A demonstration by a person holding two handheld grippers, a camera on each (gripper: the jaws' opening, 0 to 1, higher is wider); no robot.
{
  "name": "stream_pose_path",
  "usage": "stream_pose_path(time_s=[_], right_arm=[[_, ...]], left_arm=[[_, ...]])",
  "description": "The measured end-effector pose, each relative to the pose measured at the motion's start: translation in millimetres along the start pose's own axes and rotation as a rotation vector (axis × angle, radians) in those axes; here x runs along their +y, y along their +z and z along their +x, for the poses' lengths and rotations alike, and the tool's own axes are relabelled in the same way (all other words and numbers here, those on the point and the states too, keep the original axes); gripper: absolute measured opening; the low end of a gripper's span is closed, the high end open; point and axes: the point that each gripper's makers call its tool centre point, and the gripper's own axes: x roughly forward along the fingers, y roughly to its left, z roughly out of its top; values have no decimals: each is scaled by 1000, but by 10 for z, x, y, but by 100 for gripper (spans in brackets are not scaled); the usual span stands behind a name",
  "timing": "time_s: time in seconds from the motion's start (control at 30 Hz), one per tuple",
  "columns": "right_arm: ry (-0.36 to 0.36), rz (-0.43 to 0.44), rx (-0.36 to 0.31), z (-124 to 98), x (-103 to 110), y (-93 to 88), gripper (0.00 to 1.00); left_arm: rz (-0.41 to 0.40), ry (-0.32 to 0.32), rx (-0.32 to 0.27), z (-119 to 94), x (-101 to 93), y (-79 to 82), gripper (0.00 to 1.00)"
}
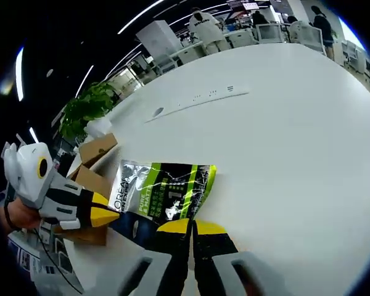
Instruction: Operate the shoe box by opening the lid, removing the specified soft item, and placing it in the target area until the item is outside and the box remains undamaged.
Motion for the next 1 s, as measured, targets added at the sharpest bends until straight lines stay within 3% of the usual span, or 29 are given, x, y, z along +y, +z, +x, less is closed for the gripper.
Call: stream_pose_path(time_s=[0.5, 1.0], right_arm=[[-5, -9, 18, 63, -6, -75, 0], [-17, -9, 23, 48, -35, -81, 0]], left_arm=[[79, 5, 91, 118, -18, -135, 2], [52, -12, 116, 111, -13, -147, 4]])
